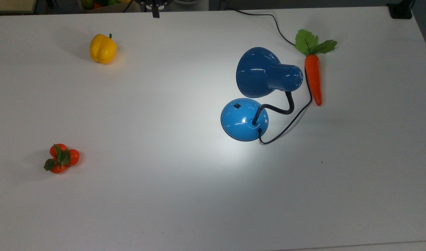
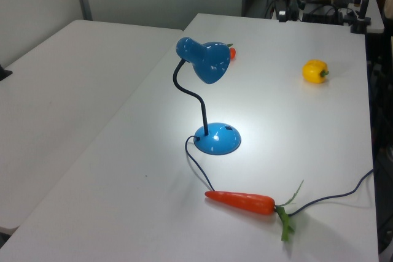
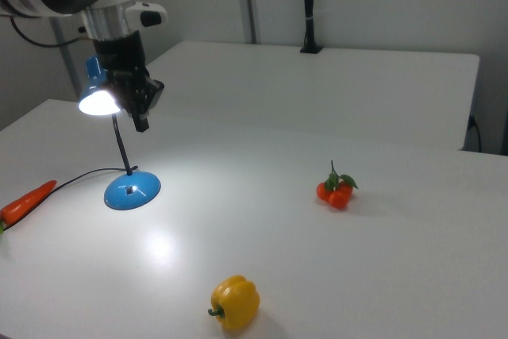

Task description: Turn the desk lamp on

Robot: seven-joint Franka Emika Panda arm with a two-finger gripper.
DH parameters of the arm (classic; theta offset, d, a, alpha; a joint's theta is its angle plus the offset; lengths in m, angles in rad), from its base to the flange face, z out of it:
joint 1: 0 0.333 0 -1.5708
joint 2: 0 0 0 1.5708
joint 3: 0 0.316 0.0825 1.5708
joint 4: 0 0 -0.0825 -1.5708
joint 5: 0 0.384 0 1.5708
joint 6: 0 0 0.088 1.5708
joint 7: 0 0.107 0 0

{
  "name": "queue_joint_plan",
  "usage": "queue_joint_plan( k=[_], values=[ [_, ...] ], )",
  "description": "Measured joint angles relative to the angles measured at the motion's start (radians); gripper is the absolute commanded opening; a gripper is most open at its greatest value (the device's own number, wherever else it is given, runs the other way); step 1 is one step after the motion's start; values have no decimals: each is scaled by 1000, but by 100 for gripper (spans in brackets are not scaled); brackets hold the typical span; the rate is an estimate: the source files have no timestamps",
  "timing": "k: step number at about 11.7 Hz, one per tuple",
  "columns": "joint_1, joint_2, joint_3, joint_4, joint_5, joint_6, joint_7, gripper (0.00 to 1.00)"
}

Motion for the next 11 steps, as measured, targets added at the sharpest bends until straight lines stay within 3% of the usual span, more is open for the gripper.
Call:
queue_joint_plan(
  k=[2,3,11],
  values=[
    [-13,-12,0,54,0,-65,0,80],
    [-21,-24,-1,57,0,-75,1,100],
    [-45,-40,-4,53,0,-92,1,100]
  ],
)
